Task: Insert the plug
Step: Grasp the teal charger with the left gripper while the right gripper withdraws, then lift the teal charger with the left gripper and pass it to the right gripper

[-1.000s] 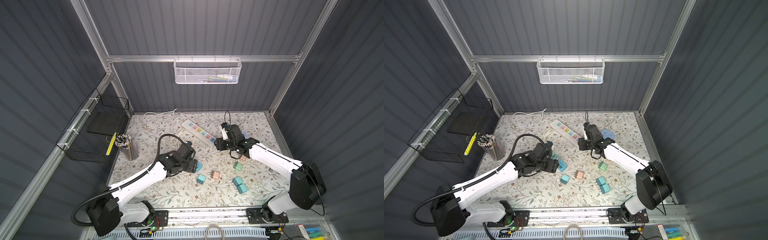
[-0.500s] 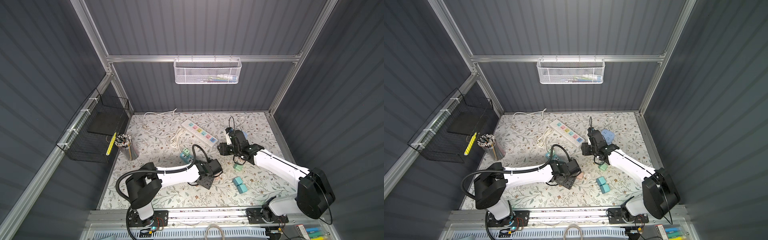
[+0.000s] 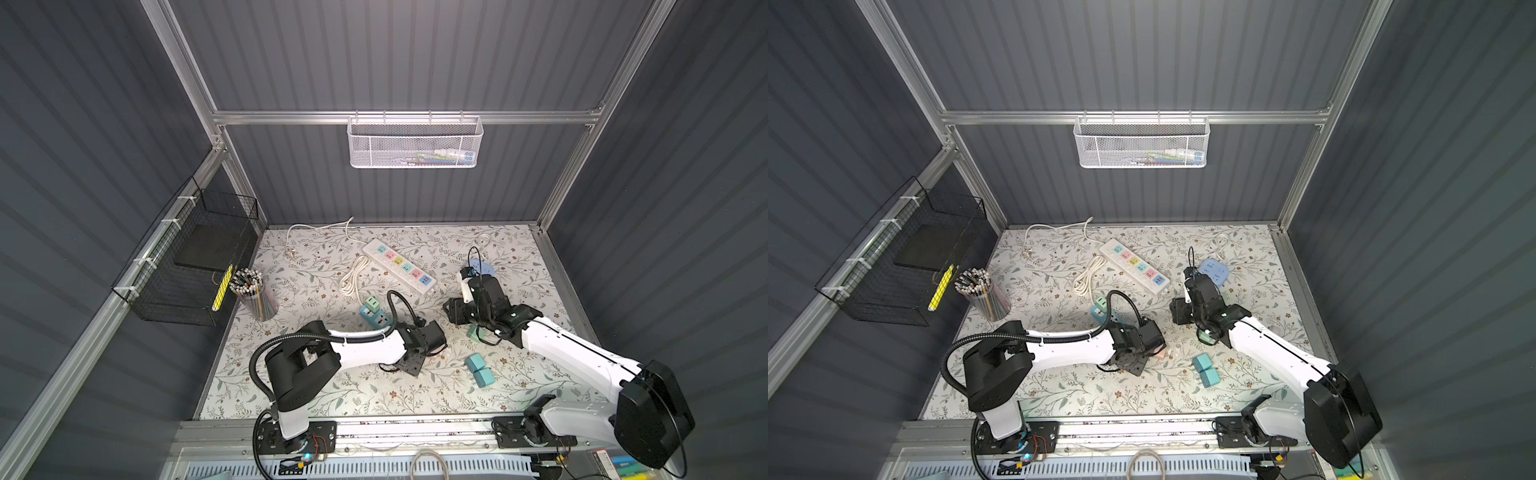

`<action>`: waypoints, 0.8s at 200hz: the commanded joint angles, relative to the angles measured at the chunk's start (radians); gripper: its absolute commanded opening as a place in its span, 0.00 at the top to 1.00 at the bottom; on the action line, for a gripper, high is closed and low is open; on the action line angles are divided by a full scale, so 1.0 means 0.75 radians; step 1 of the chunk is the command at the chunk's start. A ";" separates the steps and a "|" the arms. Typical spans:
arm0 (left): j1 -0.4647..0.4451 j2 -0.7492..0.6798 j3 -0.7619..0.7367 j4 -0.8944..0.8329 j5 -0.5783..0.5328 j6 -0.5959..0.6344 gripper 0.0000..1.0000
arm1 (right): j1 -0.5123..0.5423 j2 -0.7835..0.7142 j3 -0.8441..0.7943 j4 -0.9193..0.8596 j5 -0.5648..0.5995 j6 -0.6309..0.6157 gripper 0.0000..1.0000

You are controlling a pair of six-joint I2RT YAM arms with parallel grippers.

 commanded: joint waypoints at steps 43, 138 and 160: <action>0.002 -0.191 -0.087 0.069 -0.184 0.085 0.73 | -0.006 -0.093 0.002 -0.046 0.017 -0.010 0.43; 0.002 -0.890 -0.922 1.731 -0.279 0.901 0.80 | -0.001 -0.217 0.087 -0.110 -0.452 -0.058 0.47; 0.002 -0.889 -0.934 1.748 -0.264 0.953 0.81 | 0.002 -0.202 0.116 -0.104 -0.582 -0.068 0.45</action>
